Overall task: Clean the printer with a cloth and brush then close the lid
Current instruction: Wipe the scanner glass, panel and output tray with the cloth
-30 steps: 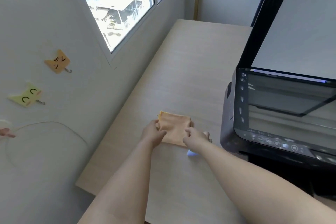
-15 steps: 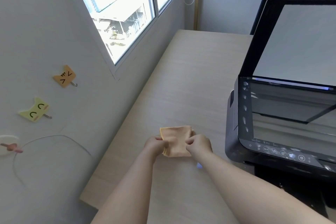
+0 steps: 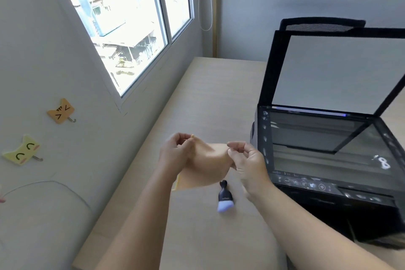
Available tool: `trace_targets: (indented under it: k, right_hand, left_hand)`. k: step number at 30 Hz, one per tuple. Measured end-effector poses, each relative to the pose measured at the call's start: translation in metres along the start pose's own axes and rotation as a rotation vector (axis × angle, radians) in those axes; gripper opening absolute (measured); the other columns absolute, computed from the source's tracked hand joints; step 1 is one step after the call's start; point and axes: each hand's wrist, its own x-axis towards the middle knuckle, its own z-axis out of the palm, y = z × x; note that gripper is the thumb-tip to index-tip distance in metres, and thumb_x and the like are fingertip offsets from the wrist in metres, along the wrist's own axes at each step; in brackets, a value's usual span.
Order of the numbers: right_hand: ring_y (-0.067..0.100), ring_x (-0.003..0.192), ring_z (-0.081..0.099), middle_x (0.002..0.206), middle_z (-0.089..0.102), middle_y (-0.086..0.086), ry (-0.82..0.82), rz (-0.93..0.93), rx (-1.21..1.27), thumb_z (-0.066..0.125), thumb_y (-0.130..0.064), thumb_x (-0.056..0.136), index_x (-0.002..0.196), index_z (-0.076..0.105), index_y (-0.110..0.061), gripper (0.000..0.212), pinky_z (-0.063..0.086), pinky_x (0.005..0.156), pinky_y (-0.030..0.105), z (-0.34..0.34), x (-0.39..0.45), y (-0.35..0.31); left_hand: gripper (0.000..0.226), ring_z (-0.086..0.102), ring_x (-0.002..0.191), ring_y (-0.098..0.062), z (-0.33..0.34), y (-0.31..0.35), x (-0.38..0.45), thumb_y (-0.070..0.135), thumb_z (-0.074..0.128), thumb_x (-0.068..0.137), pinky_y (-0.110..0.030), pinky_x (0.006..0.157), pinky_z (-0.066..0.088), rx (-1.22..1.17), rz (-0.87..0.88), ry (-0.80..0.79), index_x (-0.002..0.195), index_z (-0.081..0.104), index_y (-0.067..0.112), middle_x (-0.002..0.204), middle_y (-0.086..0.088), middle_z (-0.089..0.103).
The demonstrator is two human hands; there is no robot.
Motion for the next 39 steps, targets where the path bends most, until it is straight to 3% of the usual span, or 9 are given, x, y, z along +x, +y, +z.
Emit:
trace_targets:
  k: [6,10,13,16,21,26,28,30,39]
  right_hand:
    - [0.026,0.093,0.065,0.117,0.061,0.016,-0.272,0.163,-0.07,0.083,0.002,0.065,0.122,0.054,-0.023,0.069,0.056,0.073,0.037,-0.051,-0.03,-0.047]
    - [0.031,0.086,0.063,0.1,0.068,0.022,-0.4,0.282,-0.261,0.086,-0.012,0.062,0.104,0.071,-0.011,0.045,0.045,0.078,0.041,-0.089,-0.049,-0.053]
    - [0.018,0.074,0.063,0.082,0.071,0.009,-0.264,0.164,-0.37,0.082,-0.018,0.073,0.085,0.071,0.0,0.024,0.046,0.072,0.03,-0.113,-0.062,-0.063]
    - [0.007,0.079,0.065,0.091,0.068,-0.014,-0.132,0.081,-0.565,0.08,-0.031,0.072,0.079,0.071,-0.013,0.021,0.045,0.072,0.023,-0.135,-0.072,-0.074]
    - [0.017,0.065,0.054,0.068,0.055,0.005,0.084,-0.037,-0.311,0.065,-0.028,0.072,0.076,0.053,-0.001,0.031,0.043,0.059,0.03,-0.168,-0.084,-0.088]
    - [0.01,0.059,0.052,0.06,0.053,-0.003,0.54,-0.473,-0.783,0.061,-0.029,0.077,0.068,0.047,-0.018,0.02,0.038,0.055,0.011,-0.159,-0.065,-0.065]
    - [0.004,0.061,0.05,0.068,0.056,-0.01,0.318,-0.598,-0.978,0.062,-0.024,0.083,0.074,0.053,-0.022,0.013,0.04,0.063,0.01,-0.14,-0.046,-0.039]
    - [0.01,0.083,0.057,0.093,0.064,-0.015,0.065,-0.662,-1.177,0.06,-0.028,0.086,0.093,0.066,-0.028,0.009,0.047,0.08,0.03,-0.12,-0.029,-0.006]
    - [0.024,0.104,0.06,0.115,0.067,0.0,0.089,-0.815,-1.38,0.062,-0.017,0.082,0.11,0.07,-0.015,0.029,0.043,0.096,0.033,-0.173,-0.035,0.013]
  left_hand:
    - [0.006,0.063,0.076,-0.014,0.042,0.06,-0.034,0.034,0.064,0.083,-0.041,0.074,0.054,-0.136,0.199,-0.158,0.083,0.07,0.032,0.083,0.001,0.071]
    - [0.008,0.061,0.075,-0.009,0.074,0.074,-0.053,0.032,0.06,0.088,-0.026,0.066,0.05,0.054,0.325,-0.216,0.083,0.066,0.036,0.082,0.006,0.066]
    - [0.008,0.055,0.064,-0.009,0.09,0.068,-0.056,0.03,0.061,0.085,-0.017,0.056,0.042,0.169,0.326,-0.254,0.078,0.064,0.034,0.07,0.006,0.061]
    - [0.007,0.053,0.055,-0.016,0.105,0.048,-0.052,0.035,0.059,0.079,-0.031,0.055,0.044,0.231,0.201,-0.402,0.073,0.061,0.032,0.056,0.007,0.058]
    - [0.014,0.054,0.057,-0.017,0.134,0.015,-0.061,0.031,0.059,0.082,-0.037,0.058,0.045,0.266,0.148,-0.476,0.072,0.057,0.04,0.062,0.01,0.057]
    - [0.018,0.05,0.055,-0.011,0.145,0.01,-0.068,0.019,0.057,0.089,-0.022,0.057,0.04,0.143,0.194,-0.346,0.087,0.058,0.037,0.082,0.008,0.056]
    - [0.013,0.052,0.053,-0.01,0.146,0.01,-0.07,0.015,0.051,0.094,-0.016,0.051,0.042,0.003,0.115,-0.291,0.093,0.06,0.025,0.084,0.003,0.057]
    - [0.014,0.052,0.051,-0.004,0.146,0.008,-0.069,0.015,0.047,0.097,-0.014,0.05,0.044,-0.127,0.047,-0.25,0.093,0.06,0.02,0.081,0.0,0.055]
    - [0.008,0.053,0.073,-0.007,0.148,0.002,-0.051,0.022,0.052,0.095,-0.019,0.064,0.04,-0.024,0.111,-0.309,0.095,0.06,0.024,0.088,0.005,0.058]
